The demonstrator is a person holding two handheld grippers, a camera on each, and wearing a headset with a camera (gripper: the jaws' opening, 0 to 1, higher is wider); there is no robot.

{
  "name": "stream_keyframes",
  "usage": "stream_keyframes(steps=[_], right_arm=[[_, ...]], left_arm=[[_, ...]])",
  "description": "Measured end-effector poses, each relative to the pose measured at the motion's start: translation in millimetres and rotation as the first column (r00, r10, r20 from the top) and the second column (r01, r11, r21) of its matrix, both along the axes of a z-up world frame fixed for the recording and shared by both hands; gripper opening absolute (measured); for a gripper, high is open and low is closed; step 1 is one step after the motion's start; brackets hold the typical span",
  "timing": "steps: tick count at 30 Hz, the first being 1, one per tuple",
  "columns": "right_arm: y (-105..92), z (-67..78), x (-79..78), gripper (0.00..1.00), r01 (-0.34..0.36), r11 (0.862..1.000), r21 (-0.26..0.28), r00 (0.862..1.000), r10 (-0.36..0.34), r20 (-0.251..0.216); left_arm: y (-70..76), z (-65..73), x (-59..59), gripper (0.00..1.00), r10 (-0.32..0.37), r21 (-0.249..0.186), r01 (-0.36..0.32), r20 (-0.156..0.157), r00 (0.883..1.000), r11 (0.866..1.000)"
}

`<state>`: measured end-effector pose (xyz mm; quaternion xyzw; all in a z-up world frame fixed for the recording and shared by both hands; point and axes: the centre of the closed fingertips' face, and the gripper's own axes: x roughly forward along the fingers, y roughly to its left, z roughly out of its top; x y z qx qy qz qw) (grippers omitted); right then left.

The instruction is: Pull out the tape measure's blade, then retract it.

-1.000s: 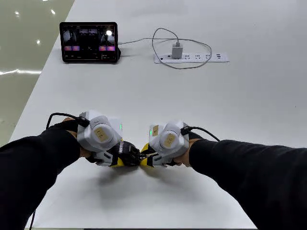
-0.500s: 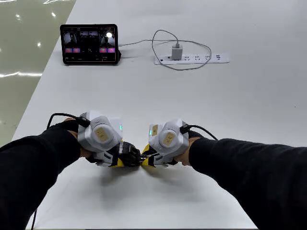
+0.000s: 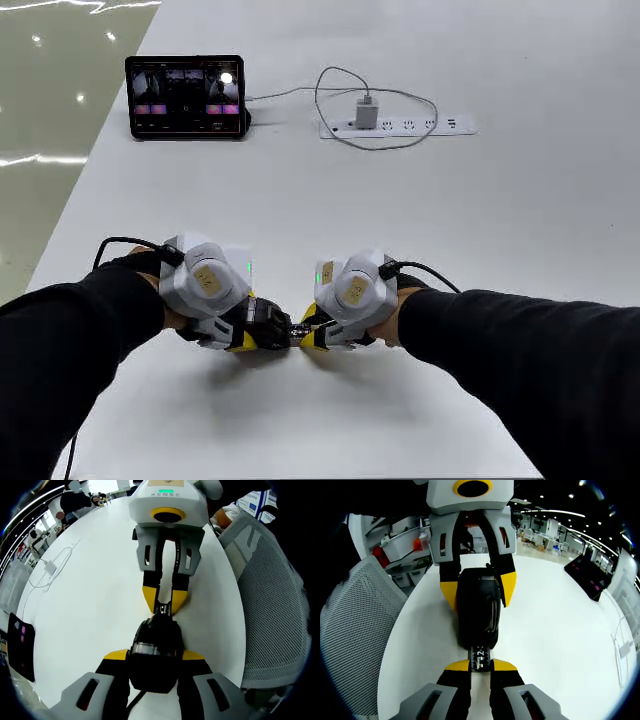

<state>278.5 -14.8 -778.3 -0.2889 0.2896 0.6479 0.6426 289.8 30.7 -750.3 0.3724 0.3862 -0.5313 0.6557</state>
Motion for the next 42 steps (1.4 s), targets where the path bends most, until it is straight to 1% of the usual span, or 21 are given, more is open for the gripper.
stream_keyframes(steps=[8,27,30,34,42], right_arm=[[-3.9,-0.2,0.4,0.10,0.003,1.000,-0.006,1.000,-0.003,-0.001],[-14.1,-1.3,1.3,0.10,0.009,1.000,-0.018,1.000,-0.009,-0.002],[-15.5,-1.5,1.6,0.10,0.011,1.000,-0.019,1.000,-0.011,-0.002],[-17.4,-1.5,1.9,0.10,0.013,1.000,-0.020,1.000,-0.013,-0.002],[-21.7,-2.2,1.7,0.10,0.012,1.000,-0.027,1.000,-0.012,0.001]], left_arm=[[0.0,0.5,-0.3,0.31,-0.015,-0.002,0.015,0.003,1.000,1.000],[0.4,0.1,-0.6,0.31,-0.016,0.003,0.016,0.003,1.000,1.000],[0.3,0.1,-0.6,0.31,-0.022,-0.009,0.022,0.006,1.000,1.000],[-0.1,1.1,-0.5,0.31,-0.010,-0.024,0.011,0.007,1.000,1.000],[-0.3,0.5,-0.9,0.31,-0.012,-0.017,0.012,0.006,1.000,1.000]])
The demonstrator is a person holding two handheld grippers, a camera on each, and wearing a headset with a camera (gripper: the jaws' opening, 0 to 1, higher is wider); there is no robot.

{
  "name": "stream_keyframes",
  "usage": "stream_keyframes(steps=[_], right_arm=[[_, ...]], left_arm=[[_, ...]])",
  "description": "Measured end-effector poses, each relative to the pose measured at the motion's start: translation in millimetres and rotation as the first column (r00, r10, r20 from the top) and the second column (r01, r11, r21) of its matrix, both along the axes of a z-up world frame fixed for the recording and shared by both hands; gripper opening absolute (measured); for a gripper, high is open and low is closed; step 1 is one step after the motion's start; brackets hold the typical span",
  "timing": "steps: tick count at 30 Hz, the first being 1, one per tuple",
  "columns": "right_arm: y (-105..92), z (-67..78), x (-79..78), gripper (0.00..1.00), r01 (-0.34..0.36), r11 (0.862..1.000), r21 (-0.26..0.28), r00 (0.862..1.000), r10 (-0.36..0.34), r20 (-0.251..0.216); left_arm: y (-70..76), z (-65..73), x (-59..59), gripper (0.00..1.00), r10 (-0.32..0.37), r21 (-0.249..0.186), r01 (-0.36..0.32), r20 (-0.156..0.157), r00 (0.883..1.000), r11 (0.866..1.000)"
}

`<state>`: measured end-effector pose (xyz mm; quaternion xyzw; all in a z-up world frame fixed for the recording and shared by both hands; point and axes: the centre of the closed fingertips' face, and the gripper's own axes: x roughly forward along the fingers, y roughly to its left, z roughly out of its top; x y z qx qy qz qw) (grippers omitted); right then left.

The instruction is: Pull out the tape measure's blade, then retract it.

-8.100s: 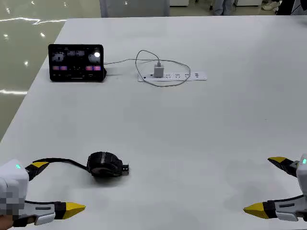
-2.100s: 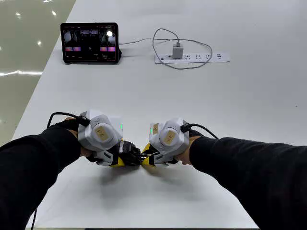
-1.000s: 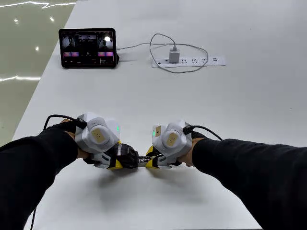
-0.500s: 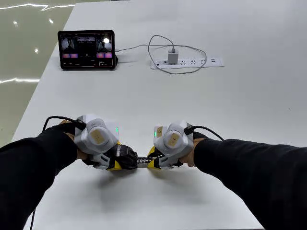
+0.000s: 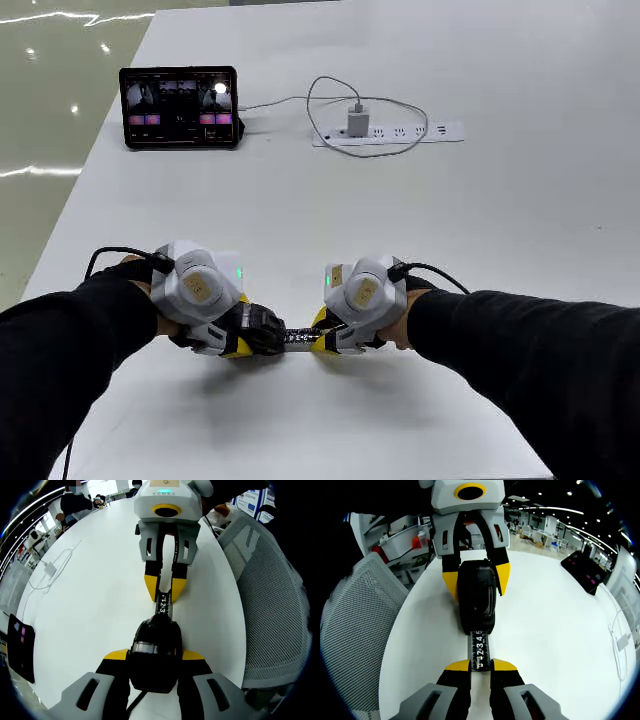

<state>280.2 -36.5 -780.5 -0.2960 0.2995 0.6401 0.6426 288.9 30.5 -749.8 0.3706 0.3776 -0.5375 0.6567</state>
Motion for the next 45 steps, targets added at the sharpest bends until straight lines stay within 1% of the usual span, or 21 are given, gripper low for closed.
stream_keyframes(steps=[21,45], right_arm=[[-11.3,1.8,-2.4,0.10,0.016,1.000,-0.014,1.000,-0.016,-0.008],[-22.7,4.5,-1.3,0.10,0.021,0.999,-0.024,1.000,-0.022,-0.010]], left_arm=[[0.6,-0.4,0.1,0.31,0.000,0.006,0.000,-0.002,1.000,1.000],[0.8,-0.1,1.0,0.31,0.004,0.005,-0.004,-0.001,1.000,1.000]])
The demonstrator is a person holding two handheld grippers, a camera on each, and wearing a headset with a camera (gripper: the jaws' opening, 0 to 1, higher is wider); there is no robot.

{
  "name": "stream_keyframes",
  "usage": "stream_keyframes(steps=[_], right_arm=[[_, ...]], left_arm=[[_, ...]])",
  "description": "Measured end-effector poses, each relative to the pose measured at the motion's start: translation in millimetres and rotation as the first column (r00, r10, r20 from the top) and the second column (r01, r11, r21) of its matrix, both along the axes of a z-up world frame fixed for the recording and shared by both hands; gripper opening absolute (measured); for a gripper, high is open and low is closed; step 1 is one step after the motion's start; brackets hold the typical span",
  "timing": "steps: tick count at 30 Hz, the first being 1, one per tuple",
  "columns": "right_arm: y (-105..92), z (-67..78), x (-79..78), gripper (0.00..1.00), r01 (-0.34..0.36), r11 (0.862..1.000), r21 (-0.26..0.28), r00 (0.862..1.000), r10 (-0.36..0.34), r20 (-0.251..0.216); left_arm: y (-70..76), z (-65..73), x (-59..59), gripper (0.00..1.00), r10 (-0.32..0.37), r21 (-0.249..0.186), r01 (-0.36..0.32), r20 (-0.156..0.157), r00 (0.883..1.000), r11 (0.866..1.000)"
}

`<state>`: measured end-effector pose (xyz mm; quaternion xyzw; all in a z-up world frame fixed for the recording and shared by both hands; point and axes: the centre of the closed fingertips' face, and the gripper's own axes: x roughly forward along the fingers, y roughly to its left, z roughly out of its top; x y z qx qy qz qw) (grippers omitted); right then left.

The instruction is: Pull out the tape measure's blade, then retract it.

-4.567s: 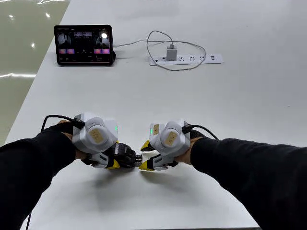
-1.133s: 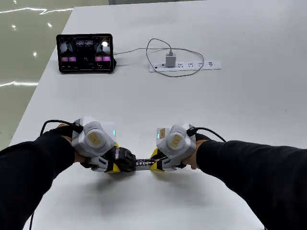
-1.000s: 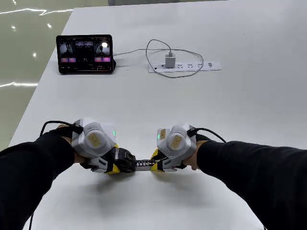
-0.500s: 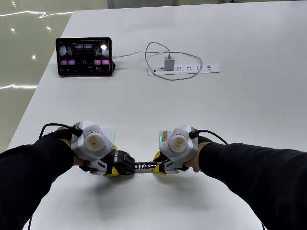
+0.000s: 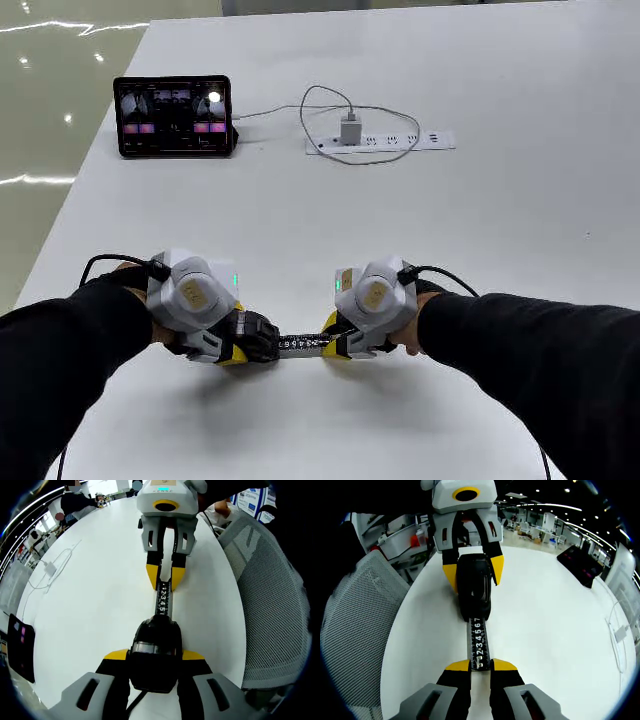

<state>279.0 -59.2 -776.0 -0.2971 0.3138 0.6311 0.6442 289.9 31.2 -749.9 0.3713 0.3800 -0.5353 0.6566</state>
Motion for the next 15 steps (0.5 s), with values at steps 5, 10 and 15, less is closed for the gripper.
stream_keyframes(steps=[5,10,15], right_arm=[[-3.5,0.0,0.1,0.10,0.003,1.000,-0.003,1.000,-0.003,-0.003],[-6.5,-0.5,0.3,0.10,0.007,1.000,-0.006,1.000,-0.007,-0.005],[-9.2,-0.7,0.9,0.10,0.010,1.000,-0.008,1.000,-0.011,-0.006]], left_arm=[[0.0,0.0,-0.1,0.31,0.000,0.000,0.000,0.000,1.000,1.000],[-0.4,0.1,-0.2,0.31,0.000,0.000,0.000,0.000,1.000,1.000],[-0.7,0.0,-0.2,0.31,-0.001,0.001,0.001,0.000,1.000,1.000]])
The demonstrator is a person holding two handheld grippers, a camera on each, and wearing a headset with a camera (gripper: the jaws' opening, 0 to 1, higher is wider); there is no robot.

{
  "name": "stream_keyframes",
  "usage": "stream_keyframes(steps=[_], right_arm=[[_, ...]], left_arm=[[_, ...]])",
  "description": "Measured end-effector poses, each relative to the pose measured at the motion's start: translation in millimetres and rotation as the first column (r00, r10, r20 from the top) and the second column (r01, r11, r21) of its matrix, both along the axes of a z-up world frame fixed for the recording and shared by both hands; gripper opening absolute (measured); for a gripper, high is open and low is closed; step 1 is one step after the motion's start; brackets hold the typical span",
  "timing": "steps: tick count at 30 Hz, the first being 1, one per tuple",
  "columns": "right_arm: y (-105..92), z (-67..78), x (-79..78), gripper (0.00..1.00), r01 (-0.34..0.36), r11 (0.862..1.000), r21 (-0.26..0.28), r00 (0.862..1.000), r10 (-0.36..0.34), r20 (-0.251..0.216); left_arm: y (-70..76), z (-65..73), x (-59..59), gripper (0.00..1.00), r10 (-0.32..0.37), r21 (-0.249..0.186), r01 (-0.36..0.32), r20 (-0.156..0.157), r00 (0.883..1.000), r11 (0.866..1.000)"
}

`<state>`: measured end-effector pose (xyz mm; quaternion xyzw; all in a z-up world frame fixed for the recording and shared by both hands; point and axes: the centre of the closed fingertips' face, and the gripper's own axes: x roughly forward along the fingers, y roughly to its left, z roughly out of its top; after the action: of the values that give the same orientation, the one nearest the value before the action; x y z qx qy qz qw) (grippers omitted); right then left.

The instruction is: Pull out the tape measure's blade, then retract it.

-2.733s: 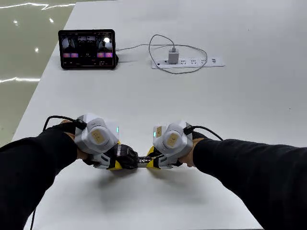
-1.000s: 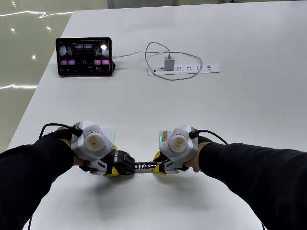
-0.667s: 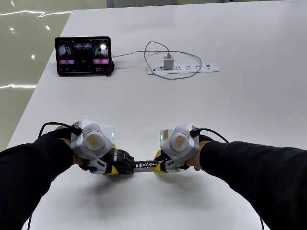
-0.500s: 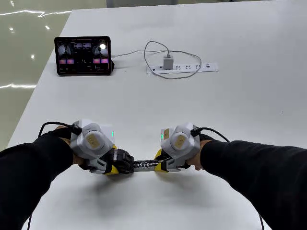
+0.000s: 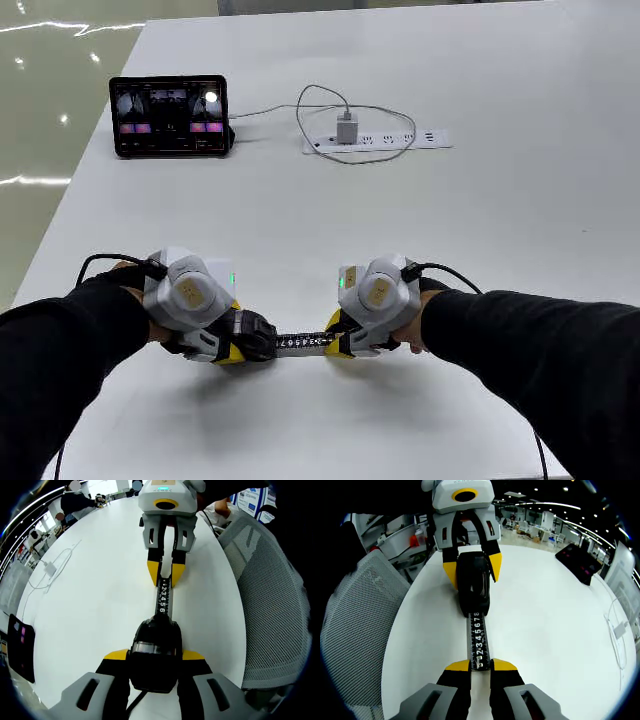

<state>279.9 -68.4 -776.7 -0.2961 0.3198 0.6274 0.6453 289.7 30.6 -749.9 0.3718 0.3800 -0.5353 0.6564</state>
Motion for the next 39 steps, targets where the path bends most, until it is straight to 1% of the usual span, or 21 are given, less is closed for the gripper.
stream_keyframes(steps=[30,39], right_arm=[[-16.7,-2.4,1.2,0.09,0.009,1.000,-0.019,1.000,-0.009,0.001],[-21.5,-2.6,0.3,0.09,0.014,1.000,-0.022,1.000,-0.014,-0.007]], left_arm=[[-0.2,-0.6,0.2,0.31,-0.001,0.002,0.001,0.004,1.000,1.000],[-0.2,-0.5,-0.3,0.31,-0.006,0.003,0.006,0.005,1.000,1.000]])
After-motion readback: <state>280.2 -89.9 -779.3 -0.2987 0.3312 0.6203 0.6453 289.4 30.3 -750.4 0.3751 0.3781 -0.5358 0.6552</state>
